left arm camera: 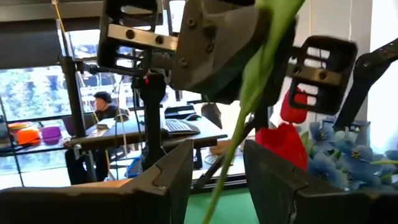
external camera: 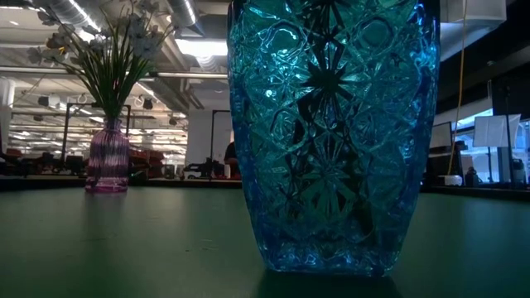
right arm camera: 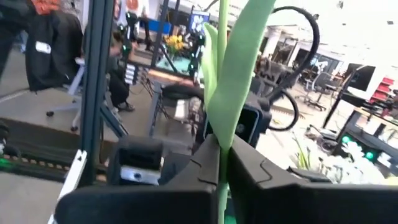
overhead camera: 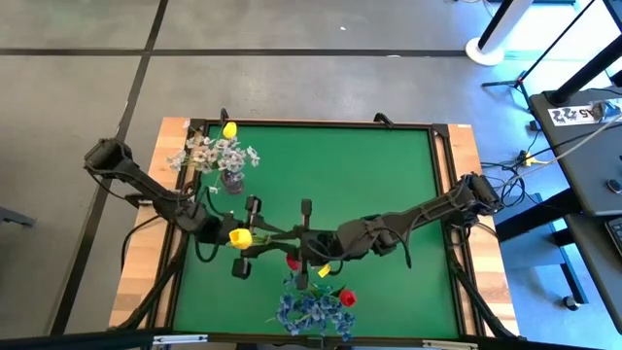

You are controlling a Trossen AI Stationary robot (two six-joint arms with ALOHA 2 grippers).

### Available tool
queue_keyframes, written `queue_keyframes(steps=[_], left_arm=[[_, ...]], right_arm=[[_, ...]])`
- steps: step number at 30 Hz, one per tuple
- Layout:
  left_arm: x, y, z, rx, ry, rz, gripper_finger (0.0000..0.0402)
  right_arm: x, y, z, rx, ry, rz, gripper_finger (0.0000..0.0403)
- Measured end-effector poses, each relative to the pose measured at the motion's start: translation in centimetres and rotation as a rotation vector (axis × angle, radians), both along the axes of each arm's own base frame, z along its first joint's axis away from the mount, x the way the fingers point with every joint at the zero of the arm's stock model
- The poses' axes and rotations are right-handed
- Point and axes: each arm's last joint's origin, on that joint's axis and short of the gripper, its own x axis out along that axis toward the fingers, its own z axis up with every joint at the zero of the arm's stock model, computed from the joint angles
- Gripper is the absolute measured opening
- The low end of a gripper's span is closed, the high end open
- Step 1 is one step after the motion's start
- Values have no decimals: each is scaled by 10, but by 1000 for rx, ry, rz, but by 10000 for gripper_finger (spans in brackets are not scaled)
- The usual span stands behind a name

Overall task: Sort flowers into vase by color
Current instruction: Put the yellow flower into the purple vase

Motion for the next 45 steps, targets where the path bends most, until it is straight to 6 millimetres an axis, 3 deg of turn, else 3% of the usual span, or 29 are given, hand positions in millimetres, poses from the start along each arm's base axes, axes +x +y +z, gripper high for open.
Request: queue_keyframes(steps=[7,13,16,20,23,26,32,38,45], left_arm=[[-1,-1,1,-39,-2,37,124],[-1,-1,-3,-59,34,59,18],[-5,-5,-6,-32,76,118,11],[-25,-13,-5,15,154,285,5],[-48,-17,-5,72,228,496,4],[-68,-17,-9,81,262,700,4],[-80,-1,-22,29,241,816,4],[-79,31,-24,192,333,926,4],[-87,51,-22,299,528,703,4]], right_arm=[[0,1,-2,-8,24,-3,13],[0,0,-9,2,83,-10,57],[0,0,-12,-14,120,-12,97],[-13,14,-6,-23,111,-55,157],[-31,29,7,-42,94,-75,193],[-41,44,5,-43,118,-99,214],[-55,67,-5,-44,167,-169,220],[-64,78,-10,-46,186,-205,210],[-68,81,-11,-61,191,-235,209]])
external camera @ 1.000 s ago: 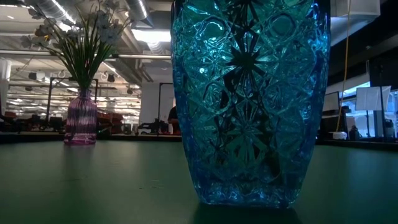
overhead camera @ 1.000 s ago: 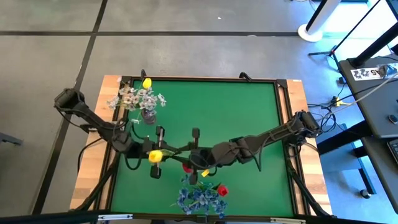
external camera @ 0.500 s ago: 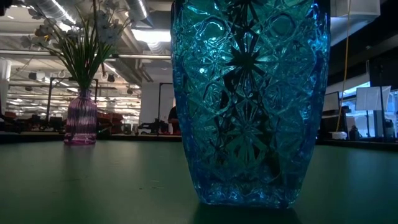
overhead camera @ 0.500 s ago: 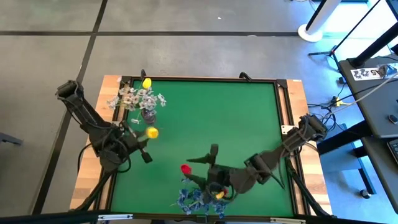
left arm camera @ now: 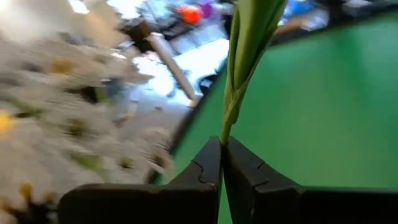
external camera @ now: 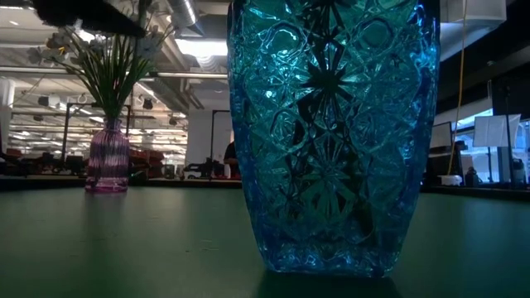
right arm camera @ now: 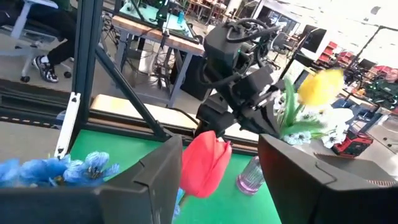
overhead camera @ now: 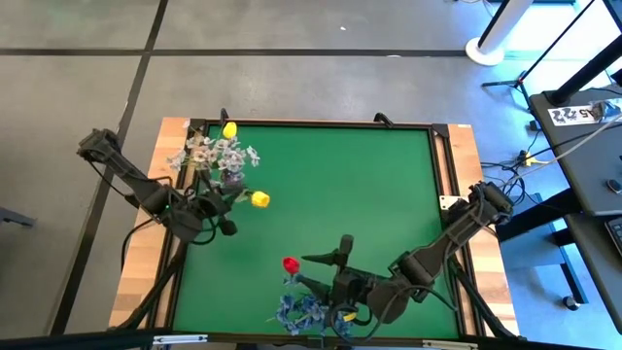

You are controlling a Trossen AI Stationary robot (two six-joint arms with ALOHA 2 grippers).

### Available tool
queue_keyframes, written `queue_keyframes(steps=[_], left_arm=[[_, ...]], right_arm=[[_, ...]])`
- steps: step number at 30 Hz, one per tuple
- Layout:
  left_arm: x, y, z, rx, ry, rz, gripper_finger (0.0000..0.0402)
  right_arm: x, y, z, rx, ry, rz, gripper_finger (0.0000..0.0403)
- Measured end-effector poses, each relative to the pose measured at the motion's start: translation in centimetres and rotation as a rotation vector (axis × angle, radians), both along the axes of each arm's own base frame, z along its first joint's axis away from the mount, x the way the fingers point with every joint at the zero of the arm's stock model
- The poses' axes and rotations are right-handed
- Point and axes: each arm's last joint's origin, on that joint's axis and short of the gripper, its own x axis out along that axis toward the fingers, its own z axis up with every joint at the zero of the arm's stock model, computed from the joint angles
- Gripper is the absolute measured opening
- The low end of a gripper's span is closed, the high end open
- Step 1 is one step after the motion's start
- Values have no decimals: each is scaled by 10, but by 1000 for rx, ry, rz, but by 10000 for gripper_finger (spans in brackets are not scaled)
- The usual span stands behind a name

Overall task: Sort flowers into vase by color
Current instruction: Put the yellow flower into the purple vase

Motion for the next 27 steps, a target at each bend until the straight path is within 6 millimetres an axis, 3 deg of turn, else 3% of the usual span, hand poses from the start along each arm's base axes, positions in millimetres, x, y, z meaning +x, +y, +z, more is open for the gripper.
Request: queue_keyframes(steps=[11,17,27], left_arm=[[-30,21,25,-38,75,-75,4],[-38,27,19,35,204,-73,4],[-36,27,23,50,174,-54,4]], right_arm=[[0,-2,0,-6,-8,-46,209],[0,-2,0,-7,-8,-46,209],[0,-2,0,-7,-8,-46,209]])
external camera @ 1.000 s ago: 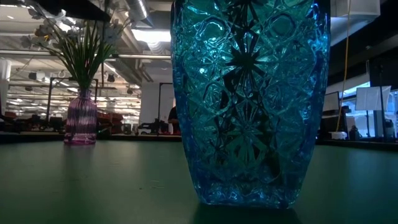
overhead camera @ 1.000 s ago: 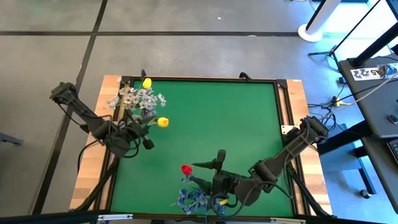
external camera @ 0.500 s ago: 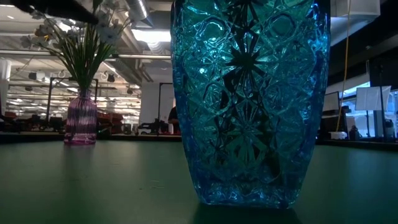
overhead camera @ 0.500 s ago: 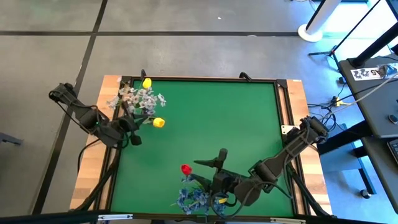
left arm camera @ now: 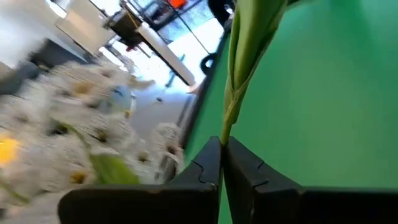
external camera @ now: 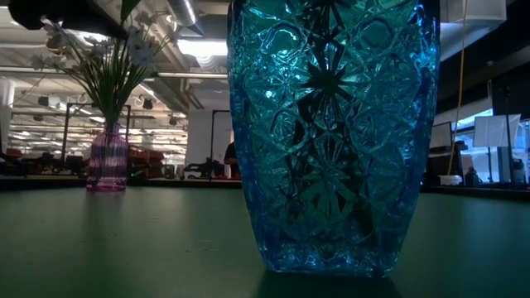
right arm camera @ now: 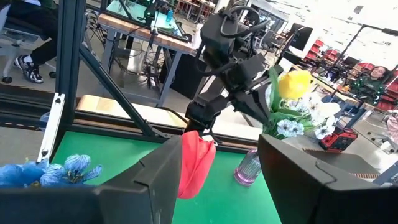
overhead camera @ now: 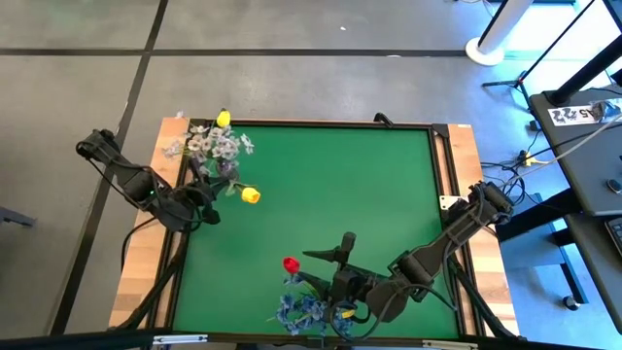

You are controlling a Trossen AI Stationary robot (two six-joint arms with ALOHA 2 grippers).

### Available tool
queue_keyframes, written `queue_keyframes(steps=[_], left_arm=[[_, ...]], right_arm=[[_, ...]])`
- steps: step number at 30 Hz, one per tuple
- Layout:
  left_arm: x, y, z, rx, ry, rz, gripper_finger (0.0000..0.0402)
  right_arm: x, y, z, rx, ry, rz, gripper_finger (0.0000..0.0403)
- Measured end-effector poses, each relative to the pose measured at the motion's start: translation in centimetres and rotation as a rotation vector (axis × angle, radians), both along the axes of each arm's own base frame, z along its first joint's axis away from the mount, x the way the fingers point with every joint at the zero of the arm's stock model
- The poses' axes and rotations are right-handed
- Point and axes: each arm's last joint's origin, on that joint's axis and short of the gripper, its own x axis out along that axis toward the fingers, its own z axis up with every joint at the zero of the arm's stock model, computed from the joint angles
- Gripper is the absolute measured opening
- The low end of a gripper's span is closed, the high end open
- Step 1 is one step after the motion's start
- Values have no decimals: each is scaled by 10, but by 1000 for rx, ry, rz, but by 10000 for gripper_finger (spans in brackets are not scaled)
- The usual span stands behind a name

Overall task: Sort flowers into vase by color
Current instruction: Put the yellow flower into the purple vase

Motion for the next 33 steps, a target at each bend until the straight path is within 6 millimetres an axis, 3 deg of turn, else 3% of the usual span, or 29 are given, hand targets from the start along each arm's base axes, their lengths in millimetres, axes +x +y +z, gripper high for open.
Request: queue_keyframes(steps=[5,18,33], left_arm=[[-4,5,8,113,-12,74,4],[-10,19,4,17,-50,204,4],[-37,39,13,-143,-450,429,4]], right_arm=[[0,0,0,0,1,0,209],[0,0,0,-5,7,0,209],[-1,-1,-4,-8,37,8,209]])
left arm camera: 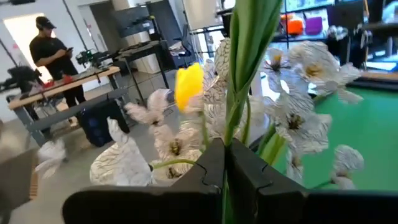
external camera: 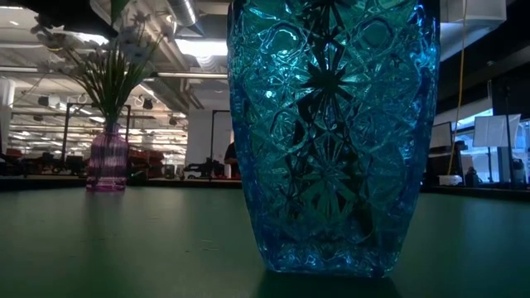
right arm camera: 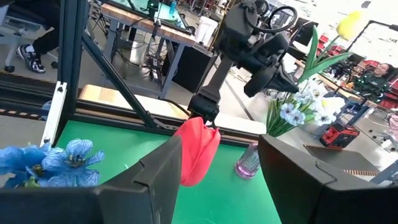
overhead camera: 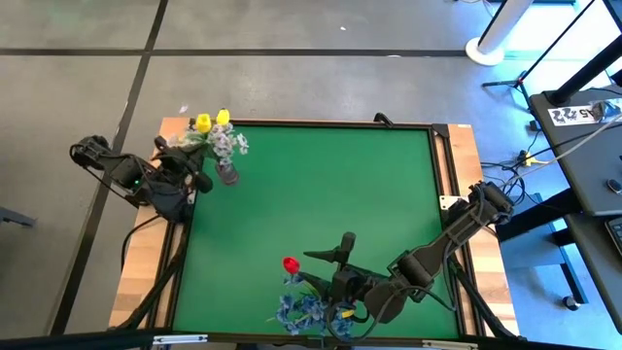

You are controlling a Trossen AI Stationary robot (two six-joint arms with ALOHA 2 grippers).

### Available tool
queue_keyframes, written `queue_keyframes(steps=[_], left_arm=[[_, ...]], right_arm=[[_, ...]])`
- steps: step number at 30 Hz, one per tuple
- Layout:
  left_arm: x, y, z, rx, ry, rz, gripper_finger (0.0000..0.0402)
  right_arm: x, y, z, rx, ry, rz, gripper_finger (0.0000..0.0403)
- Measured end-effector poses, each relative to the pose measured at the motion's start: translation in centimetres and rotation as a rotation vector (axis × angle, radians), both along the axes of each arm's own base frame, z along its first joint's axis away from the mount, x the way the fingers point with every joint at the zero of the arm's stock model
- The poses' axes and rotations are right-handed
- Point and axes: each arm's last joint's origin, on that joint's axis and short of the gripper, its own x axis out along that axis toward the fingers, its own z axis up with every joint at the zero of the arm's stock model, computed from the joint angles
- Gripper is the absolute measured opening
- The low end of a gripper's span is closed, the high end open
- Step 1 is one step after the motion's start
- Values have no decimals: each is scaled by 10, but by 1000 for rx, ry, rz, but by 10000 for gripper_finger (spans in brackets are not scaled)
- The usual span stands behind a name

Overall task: Sort flowers into vase by color
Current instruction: Put the yellow flower into the purple vase

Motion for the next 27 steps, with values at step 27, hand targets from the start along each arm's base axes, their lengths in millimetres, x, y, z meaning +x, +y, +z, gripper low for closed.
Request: queue_keyframes(steps=[27], left_arm=[[-5,3,-17,-98,-273,81,4]], right_arm=[[0,0,0,2,-1,0,209]])
